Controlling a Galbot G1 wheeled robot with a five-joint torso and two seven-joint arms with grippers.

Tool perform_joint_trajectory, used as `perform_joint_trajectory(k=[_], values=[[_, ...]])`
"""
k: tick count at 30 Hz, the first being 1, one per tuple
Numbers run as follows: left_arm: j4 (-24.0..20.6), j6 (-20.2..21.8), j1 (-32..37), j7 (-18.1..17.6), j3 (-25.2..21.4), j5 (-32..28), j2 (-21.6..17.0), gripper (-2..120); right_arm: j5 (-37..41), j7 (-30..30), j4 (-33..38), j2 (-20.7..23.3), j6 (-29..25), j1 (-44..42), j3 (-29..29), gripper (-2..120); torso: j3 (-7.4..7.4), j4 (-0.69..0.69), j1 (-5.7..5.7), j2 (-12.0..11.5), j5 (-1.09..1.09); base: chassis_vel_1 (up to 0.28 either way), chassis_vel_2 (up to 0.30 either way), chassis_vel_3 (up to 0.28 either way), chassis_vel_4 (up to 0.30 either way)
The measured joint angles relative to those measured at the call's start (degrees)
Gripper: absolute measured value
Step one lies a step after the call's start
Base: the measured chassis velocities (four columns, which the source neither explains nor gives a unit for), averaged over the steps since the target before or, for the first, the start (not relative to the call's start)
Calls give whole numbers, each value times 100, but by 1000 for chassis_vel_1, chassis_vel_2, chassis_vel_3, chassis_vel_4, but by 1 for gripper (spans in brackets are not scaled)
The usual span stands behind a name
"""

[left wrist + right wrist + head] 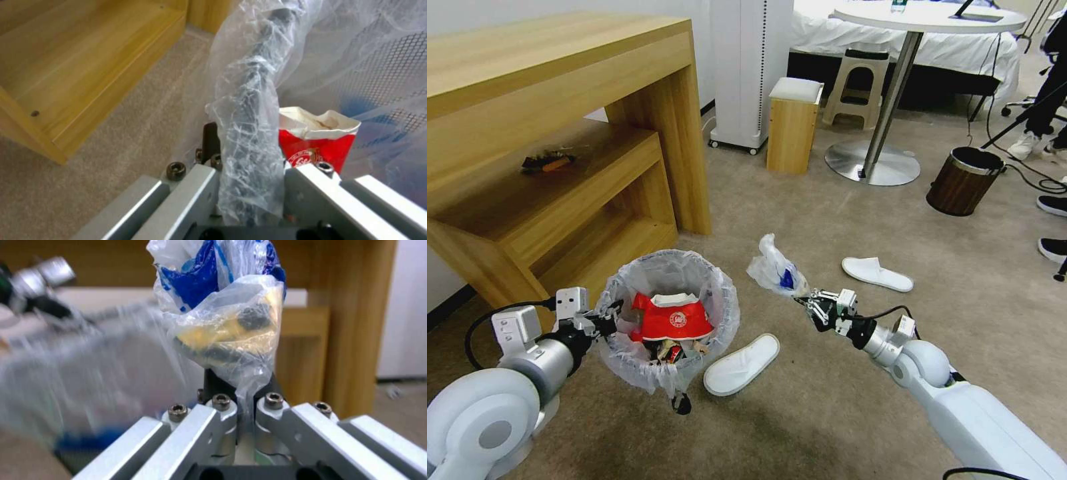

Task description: Pick up the trash bin and place the garbage on the floor into it.

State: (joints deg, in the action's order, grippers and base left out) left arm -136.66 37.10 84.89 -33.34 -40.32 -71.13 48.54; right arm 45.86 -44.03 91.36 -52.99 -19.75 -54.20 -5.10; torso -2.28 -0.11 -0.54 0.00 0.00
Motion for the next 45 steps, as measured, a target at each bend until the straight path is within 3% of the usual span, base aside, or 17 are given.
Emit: perform_joint_trajectory(k=[10, 20, 33, 45], values=[[66, 0, -59, 167, 62, -76, -19, 0, 457, 132, 305, -94, 41, 775, 547, 0, 0, 0, 0, 0, 0, 0, 0, 0, 0], [104, 0, -92, 183, 104, -69, -20, 0, 781, 304, 587, -267, 160, 1808, 1444, 0, 0, 1, 0, 0, -1, 0, 0, 0, 0], [95, -3, -63, 220, 34, -59, 8, 0, 718, 286, 510, -517, 218, 2246, 2316, 0, 1, 1, 0, 0, -1, 0, 0, 0, 0], [88, -25, -93, 246, -6, -58, -24, 0, 563, -13, 230, -546, 273, 2183, 2484, 0, 0, 0, 0, 0, 1, 0, 0, 0, 0]])
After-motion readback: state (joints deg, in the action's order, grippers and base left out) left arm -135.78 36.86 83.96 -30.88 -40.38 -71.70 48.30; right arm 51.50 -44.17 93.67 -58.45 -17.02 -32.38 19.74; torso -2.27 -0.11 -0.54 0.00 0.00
